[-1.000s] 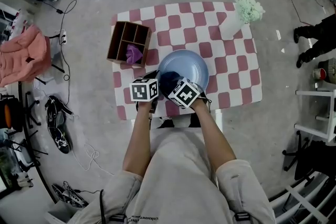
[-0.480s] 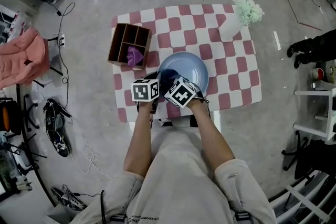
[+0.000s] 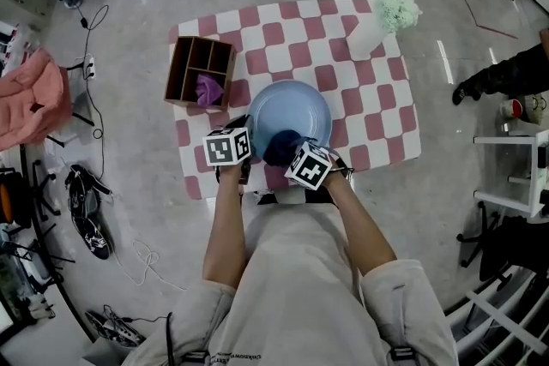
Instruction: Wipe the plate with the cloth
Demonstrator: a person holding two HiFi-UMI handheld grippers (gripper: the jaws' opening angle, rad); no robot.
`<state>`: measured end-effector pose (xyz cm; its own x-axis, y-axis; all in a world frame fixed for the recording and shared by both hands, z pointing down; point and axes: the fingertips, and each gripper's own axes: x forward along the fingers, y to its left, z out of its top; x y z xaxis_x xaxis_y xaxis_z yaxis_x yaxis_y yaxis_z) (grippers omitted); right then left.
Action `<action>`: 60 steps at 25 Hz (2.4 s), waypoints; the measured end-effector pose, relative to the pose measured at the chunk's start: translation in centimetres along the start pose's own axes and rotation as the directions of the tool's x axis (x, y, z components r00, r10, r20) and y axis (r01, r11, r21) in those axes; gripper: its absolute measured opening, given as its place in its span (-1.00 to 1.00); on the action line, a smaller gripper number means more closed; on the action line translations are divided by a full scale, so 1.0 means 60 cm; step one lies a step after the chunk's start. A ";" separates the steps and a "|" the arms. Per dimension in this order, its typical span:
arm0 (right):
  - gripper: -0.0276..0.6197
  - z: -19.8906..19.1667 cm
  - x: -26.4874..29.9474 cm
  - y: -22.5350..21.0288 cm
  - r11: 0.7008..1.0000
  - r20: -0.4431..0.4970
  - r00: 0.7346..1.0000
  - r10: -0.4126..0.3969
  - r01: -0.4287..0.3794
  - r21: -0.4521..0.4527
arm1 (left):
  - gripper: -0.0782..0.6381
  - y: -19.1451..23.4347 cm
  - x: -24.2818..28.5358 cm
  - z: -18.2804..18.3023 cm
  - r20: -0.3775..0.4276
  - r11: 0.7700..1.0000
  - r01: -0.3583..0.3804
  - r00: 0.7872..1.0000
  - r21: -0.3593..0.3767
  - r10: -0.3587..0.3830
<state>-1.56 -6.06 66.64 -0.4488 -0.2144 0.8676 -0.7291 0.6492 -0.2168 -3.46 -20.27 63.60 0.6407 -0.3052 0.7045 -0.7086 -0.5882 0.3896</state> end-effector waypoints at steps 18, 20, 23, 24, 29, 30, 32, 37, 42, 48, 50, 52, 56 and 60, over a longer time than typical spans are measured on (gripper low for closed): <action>-0.51 -0.088 -0.044 -0.088 0.997 -0.132 0.989 0.073 -0.076 -0.018 | -0.70 -0.007 -0.004 0.002 -0.017 1.000 -0.021 1.000 -0.003 0.021; -0.51 -0.089 -0.050 -0.110 0.997 -0.148 0.987 0.060 -0.066 -0.035 | -0.70 -0.007 -0.005 0.002 -0.015 1.000 -0.029 0.999 -0.008 0.029; -0.51 -0.084 -0.057 -0.138 0.996 -0.168 0.985 0.050 -0.061 -0.060 | -0.70 -0.007 -0.008 -0.001 -0.017 0.999 -0.048 0.999 -0.014 0.047; -0.51 -0.081 -0.058 -0.146 0.996 -0.174 0.983 0.053 -0.066 -0.068 | -0.70 -0.007 -0.009 -0.003 -0.018 0.998 -0.053 0.998 -0.015 0.053; -0.51 -0.060 -0.062 -0.195 0.996 -0.183 0.983 0.015 -0.031 -0.083 | -0.70 -0.007 -0.016 -0.007 -0.017 0.997 -0.080 0.997 -0.018 0.080; -0.50 -0.053 -0.062 -0.205 0.997 -0.176 0.984 0.005 -0.019 -0.080 | -0.70 -0.007 -0.017 -0.007 -0.016 0.996 -0.085 0.996 -0.020 0.085; -0.50 -0.039 -0.061 -0.223 0.997 -0.161 0.987 -0.021 0.009 -0.078 | -0.70 -0.008 -0.018 -0.008 -0.011 0.995 -0.093 0.996 -0.023 0.093; -0.50 0.004 -0.054 -0.259 0.992 -0.100 0.988 -0.115 0.110 -0.059 | -0.70 -0.008 -0.023 -0.006 0.010 0.993 -0.116 0.993 -0.035 0.117; -0.50 0.065 -0.043 -0.274 0.978 -0.003 0.980 -0.198 0.197 -0.064 | -0.70 -0.006 -0.029 -0.012 0.009 0.988 -0.140 0.990 -0.057 0.141; -0.50 0.132 -0.021 -0.249 0.981 0.109 0.977 -0.184 0.188 -0.035 | -0.70 -0.004 -0.032 -0.023 0.014 0.985 -0.147 0.989 -0.085 0.149; -0.50 0.153 -0.016 -0.235 0.986 0.156 0.974 -0.162 0.166 -0.010 | -0.70 -0.003 -0.033 -0.026 0.014 0.985 -0.148 0.989 -0.094 0.150; -0.50 0.168 -0.011 -0.222 0.988 0.182 0.971 -0.154 0.157 -0.003 | -0.70 -0.003 -0.033 -0.027 0.012 0.984 -0.150 0.988 -0.100 0.152; -0.50 0.182 -0.001 -0.189 0.989 0.179 0.974 -0.135 0.142 -0.026 | -0.70 -0.001 -0.032 -0.032 0.008 0.983 -0.148 0.989 -0.106 0.149; -0.50 0.189 0.011 -0.167 0.982 0.165 0.975 -0.151 0.167 -0.093 | -0.70 0.005 -0.026 -0.035 0.011 0.985 -0.110 0.994 -0.133 0.113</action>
<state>-0.40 -20.96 64.31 -0.4127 -0.4270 0.8046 -0.7428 0.6690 -0.0260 -5.33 -18.40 63.87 0.5599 -0.3779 0.7374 -0.8080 -0.4459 0.3850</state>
